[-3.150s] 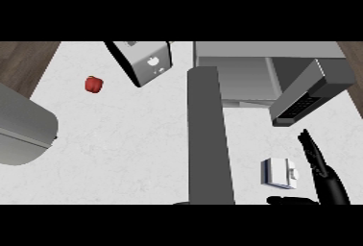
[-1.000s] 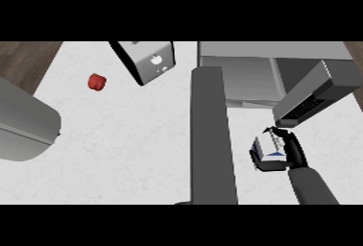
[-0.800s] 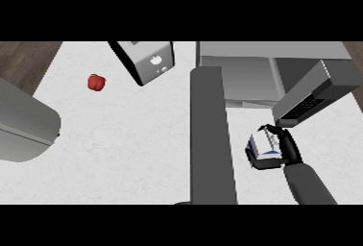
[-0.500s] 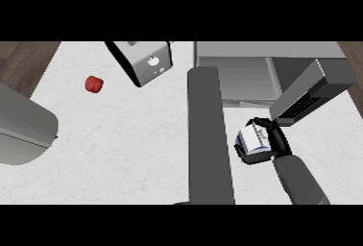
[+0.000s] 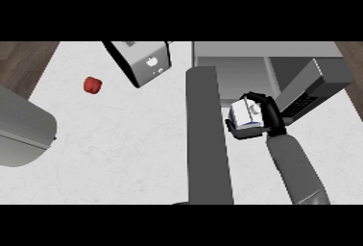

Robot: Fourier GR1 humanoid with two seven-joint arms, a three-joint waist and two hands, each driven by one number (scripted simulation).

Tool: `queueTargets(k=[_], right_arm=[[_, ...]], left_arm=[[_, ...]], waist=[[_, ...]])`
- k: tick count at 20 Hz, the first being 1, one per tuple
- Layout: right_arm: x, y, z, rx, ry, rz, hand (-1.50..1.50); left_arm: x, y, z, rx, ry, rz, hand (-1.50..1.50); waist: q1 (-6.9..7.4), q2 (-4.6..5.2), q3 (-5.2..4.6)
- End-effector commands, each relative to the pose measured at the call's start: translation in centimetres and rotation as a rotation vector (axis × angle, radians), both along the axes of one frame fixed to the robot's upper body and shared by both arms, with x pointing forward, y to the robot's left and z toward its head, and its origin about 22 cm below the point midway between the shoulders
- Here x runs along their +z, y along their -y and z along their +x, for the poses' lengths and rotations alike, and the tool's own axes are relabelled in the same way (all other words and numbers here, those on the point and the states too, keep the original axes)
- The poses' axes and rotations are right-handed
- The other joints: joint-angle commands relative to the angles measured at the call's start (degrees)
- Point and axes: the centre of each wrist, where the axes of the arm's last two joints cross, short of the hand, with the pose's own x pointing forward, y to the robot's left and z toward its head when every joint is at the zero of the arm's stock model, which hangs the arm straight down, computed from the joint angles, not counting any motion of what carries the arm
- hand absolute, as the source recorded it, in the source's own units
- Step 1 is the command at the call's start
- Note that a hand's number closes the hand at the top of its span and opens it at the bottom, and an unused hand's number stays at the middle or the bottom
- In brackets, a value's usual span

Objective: Pick up the milk, place it into the microwave and close the microwave

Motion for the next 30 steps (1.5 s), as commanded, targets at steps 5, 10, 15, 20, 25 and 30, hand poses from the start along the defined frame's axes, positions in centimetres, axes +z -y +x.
queueTargets(k=[5, 10, 15, 20, 25, 30], right_arm=[[6.3, -1.2, 5.3, -0.016, -0.074, -0.021, 1.50], [7.2, -0.3, 6.9, -0.117, -0.056, -0.103, 1.50], [6.9, -2.1, 7.3, -0.239, -0.043, -0.138, 1.50], [7.6, -0.1, 7.7, -0.438, -0.073, -0.099, 1.50], [8.1, -0.5, 8.0, -0.502, 0.006, -0.080, -1.50], [7.6, 0.2, 7.8, -0.493, -0.015, -0.203, -1.50]], left_arm=[[-1.7, -1.1, 0.5, 0.014, -0.018, -0.004, -1.50], [-0.2, -1.7, 1.3, -0.020, -0.029, 0.005, -1.50], [-2.1, -2.0, 2.8, -0.037, -0.031, -0.001, -1.50], [-1.9, -2.7, 3.1, -0.066, -0.036, 0.013, -1.50], [-2.1, -2.3, 4.6, -0.070, -0.028, 0.021, -1.50], [-3.0, -2.3, 5.4, -0.105, -0.022, 0.034, -1.50]], waist=[[0.86, 0.35, 0.02], [1.99, 1.07, 0.11], [3.53, 1.91, 0.14], [5.17, 2.77, 0.21], [5.71, 3.21, 0.29], [6.90, 3.47, 0.20]])
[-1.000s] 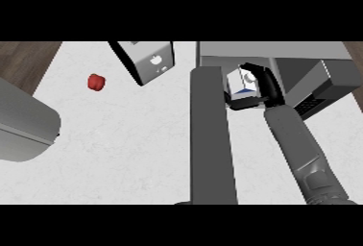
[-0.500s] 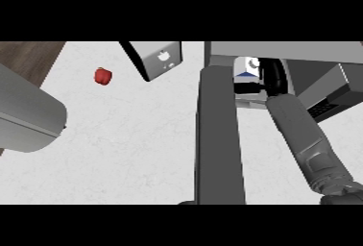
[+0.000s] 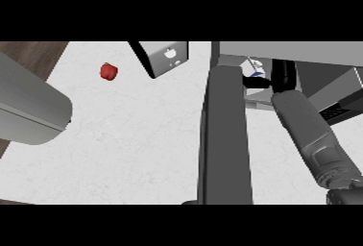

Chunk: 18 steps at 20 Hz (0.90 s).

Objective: Pick up the milk, place it into the microwave and close the microwave

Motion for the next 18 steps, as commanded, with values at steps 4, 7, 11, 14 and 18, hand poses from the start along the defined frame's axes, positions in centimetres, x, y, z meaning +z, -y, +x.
queueTargets(k=[4, 7, 11, 14, 18], right_arm=[[-1.0, -0.1, -0.4, 0.084, -0.052, 0.016, -1.50], [-1.0, -0.9, -0.3, 0.088, -0.057, 0.046, -1.50], [-1.3, 0.1, -0.6, 0.184, -0.047, 0.123, -1.50], [-2.1, 0.5, -1.1, 0.220, -0.038, 0.184, -1.50], [-3.3, -0.8, -1.6, 0.250, -0.035, 0.216, -1.50]], left_arm=[[0.2, 0.4, 1.6, -0.054, 0.005, 0.040, -1.50], [0.0, 0.6, 2.2, -0.075, 0.010, 0.030, -1.50], [-0.7, 1.7, 2.4, -0.093, 0.003, 0.019, -1.50], [-0.4, 1.1, 2.2, -0.098, 0.002, 0.016, -1.50], [0.1, 2.6, 1.6, -0.157, 0.000, -0.005, -1.50]], waist=[[-0.09, -0.17, 0.10], [0.11, -0.11, 0.10], [-0.58, -0.44, 0.11], [-1.49, -0.88, 0.07], [-1.42, -1.23, 0.06]])
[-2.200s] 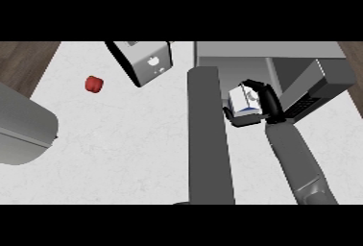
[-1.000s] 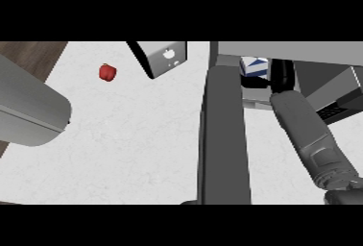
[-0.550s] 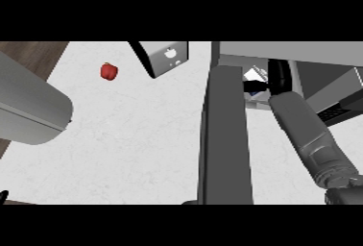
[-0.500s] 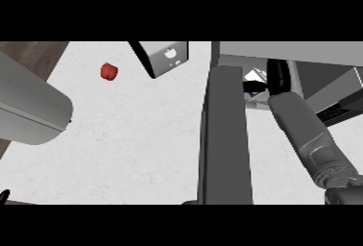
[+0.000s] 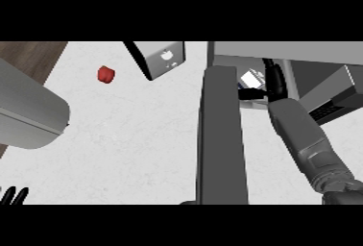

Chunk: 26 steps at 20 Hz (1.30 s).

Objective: Pick up the milk, place it into the microwave and close the microwave

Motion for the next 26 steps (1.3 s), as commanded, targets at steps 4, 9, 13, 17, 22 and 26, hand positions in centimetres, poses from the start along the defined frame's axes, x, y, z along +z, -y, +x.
queueTargets(k=[4, 9, 13, 17, 22, 26], right_arm=[[-2.2, -0.4, -1.3, 0.106, 0.005, 0.143, -1.50], [-4.2, 1.1, -2.9, 0.149, -0.034, 0.223, -1.50], [-5.7, 0.0, -4.0, 0.171, -0.042, 0.247, -1.50], [-8.6, -1.3, -6.6, 0.236, -0.063, 0.289, -1.50], [-10.6, 1.2, -9.3, 0.217, -0.102, 0.316, -1.50], [-12.8, 0.2, -12.4, 0.277, -0.105, 0.374, -1.50]], left_arm=[[0.7, 1.4, 0.6, -0.037, -0.004, 0.007, -1.50], [0.8, 3.6, 0.5, -0.089, 0.006, 0.033, -1.50], [0.8, 6.0, 0.9, -0.098, -0.021, 0.035, -1.50], [0.9, 6.4, 2.0, -0.143, -0.025, 0.045, -1.50], [1.8, 9.5, 3.0, -0.202, -0.020, 0.035, -1.50], [1.0, 9.7, 6.0, -0.255, -0.070, 0.085, 1.50]], waist=[[-2.44, -1.09, -0.10], [-3.56, -1.69, -0.18], [-4.92, -2.32, -0.27], [-6.03, -2.73, -0.33], [-6.80, -2.95, -0.35], [-7.70, -2.88, -0.39]])
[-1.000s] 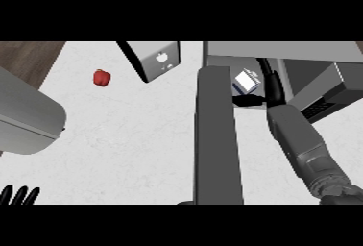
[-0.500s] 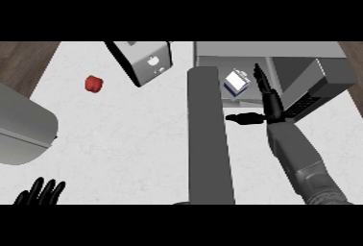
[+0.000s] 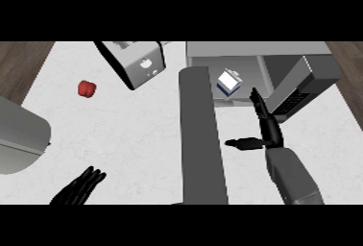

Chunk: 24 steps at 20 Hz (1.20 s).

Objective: Pick up the milk, place it into the microwave and close the microwave

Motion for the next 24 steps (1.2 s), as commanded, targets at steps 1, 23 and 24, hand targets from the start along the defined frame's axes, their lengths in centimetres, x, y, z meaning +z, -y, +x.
queueTargets(k=[1, 23, 24], right_arm=[[-1.1, 1.4, -2.5, 0.010, 0.001, 0.068, -1.50], [4.0, 11.7, -17.9, -0.097, 0.078, -0.014, -1.50], [3.9, 10.8, -18.0, -0.121, 0.077, -0.011, -1.50]], left_arm=[[-0.7, 1.0, 1.2, -0.056, -0.039, 0.038, 1.50], [-5.7, 12.7, 12.5, -0.455, -0.120, 0.483, 1.50], [-6.0, 13.4, 13.4, -0.466, -0.089, 0.502, 1.50]], waist=[[-0.52, -0.14, -0.05], [-0.83, 0.71, -0.03], [-0.61, 0.76, -0.03]])
